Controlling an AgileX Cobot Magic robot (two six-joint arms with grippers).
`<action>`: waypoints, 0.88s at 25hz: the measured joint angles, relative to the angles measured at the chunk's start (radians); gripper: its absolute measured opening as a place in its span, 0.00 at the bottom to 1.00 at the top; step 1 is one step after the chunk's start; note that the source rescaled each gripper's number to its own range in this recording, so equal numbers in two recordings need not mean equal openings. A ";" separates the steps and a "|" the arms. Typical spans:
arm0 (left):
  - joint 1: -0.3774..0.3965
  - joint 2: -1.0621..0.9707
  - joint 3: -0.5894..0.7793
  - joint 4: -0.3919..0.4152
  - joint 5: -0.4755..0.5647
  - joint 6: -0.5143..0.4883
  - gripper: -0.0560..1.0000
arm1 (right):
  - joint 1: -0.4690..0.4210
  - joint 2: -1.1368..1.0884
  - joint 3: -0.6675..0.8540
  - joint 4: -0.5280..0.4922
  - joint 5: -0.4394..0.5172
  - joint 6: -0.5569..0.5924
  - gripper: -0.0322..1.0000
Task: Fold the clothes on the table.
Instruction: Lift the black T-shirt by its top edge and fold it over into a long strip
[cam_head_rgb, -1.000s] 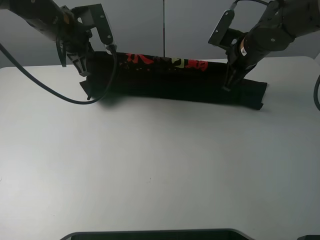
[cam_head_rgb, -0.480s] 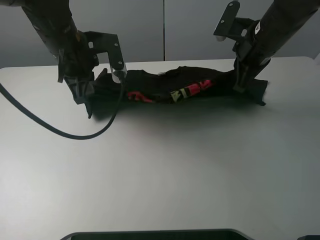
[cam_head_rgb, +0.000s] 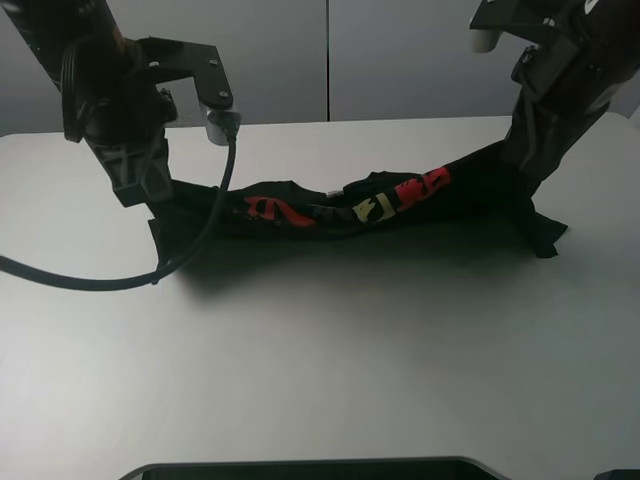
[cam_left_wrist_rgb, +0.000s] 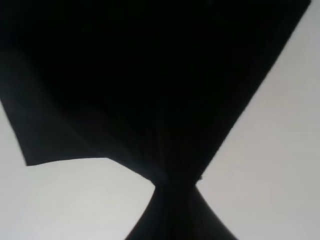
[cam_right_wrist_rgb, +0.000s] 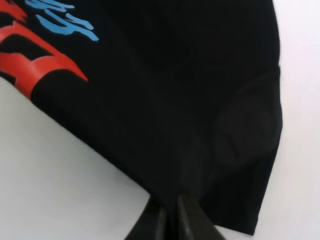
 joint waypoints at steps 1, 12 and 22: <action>0.000 0.000 0.000 0.020 -0.024 0.000 0.06 | 0.000 0.007 0.000 0.000 0.000 0.000 0.04; 0.009 0.052 0.000 0.175 -0.465 0.002 0.06 | 0.000 0.219 0.000 -0.195 -0.358 0.145 0.04; 0.140 0.242 0.000 0.180 -0.540 0.002 0.06 | 0.001 0.349 0.000 -0.705 -0.482 0.641 0.04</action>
